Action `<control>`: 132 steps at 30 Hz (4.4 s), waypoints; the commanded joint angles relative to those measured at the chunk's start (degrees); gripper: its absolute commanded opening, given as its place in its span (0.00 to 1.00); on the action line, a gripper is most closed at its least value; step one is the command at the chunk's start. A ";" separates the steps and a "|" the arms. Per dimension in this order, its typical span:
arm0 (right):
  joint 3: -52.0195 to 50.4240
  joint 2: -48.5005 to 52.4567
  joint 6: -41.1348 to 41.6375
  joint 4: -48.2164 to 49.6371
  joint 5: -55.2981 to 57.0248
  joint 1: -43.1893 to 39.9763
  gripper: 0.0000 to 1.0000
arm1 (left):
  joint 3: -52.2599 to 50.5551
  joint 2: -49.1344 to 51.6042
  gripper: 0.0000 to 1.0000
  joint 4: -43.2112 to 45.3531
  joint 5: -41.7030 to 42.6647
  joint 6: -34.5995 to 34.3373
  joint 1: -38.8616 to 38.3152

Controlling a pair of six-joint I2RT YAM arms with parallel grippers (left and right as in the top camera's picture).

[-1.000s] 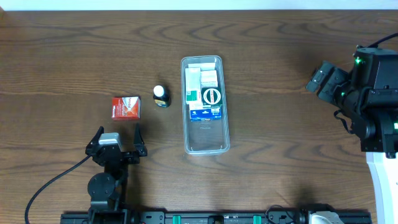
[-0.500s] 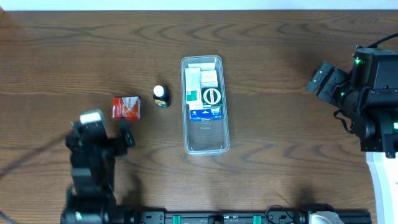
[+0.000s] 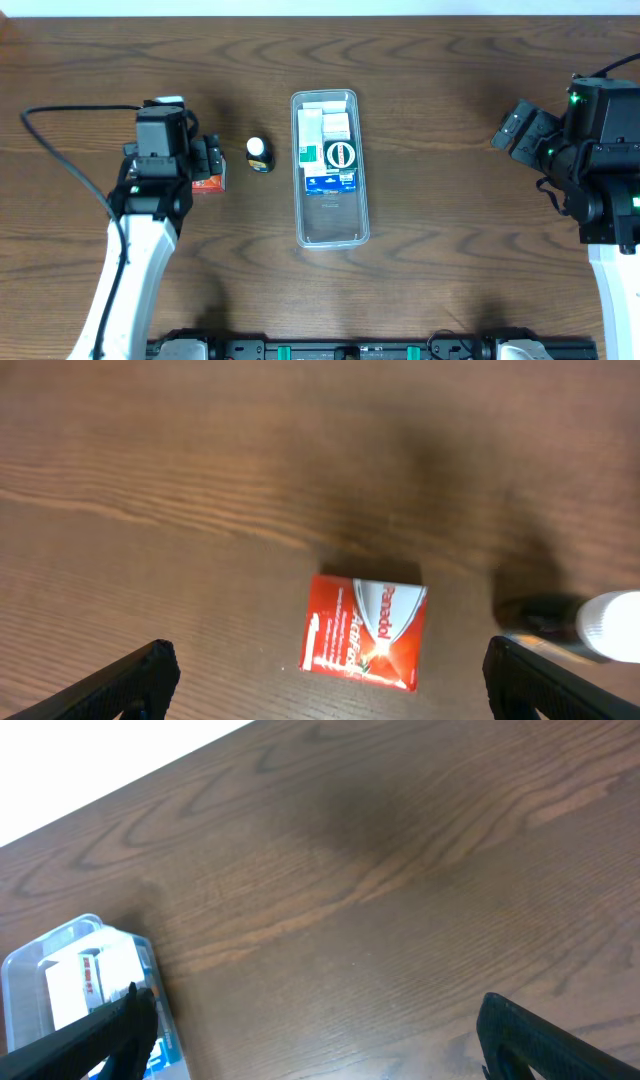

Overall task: Pack container
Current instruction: 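Reach the left gripper down onto the red Panadol box and grasp it, then carry the red box with the left gripper and lower it into the container, then move the left gripper to the white-capped bottle and grasp it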

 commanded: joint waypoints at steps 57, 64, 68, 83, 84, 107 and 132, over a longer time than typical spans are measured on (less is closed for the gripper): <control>0.17 0.02 -0.15 -0.07 0.22 -0.66 0.99 | 0.81 -9.18 0.70 -7.69 18.03 -6.84 -2.95; 0.17 0.02 -0.15 -0.07 0.22 -0.66 0.99 | 0.79 -14.53 0.65 -8.31 17.42 -23.43 -22.62; 0.17 0.02 -0.15 -0.07 0.22 -0.66 0.99 | 0.79 -10.88 0.65 -8.28 11.06 -30.73 -32.37; 0.17 0.02 -0.15 -0.07 0.22 -0.63 0.99 | 0.79 12.59 0.66 -2.45 4.24 -40.06 -43.56; 0.17 0.02 -0.15 -0.07 0.22 -0.66 0.99 | 0.79 13.33 0.66 -2.27 3.93 -40.06 -43.56; 0.17 0.02 -0.15 -0.07 0.22 -0.66 0.99 | 0.81 17.29 0.98 -0.02 6.10 -43.91 -43.60; 0.17 0.02 -0.15 -0.09 0.22 -0.66 0.99 | 1.33 -2.99 0.98 7.02 1.07 -21.14 -33.62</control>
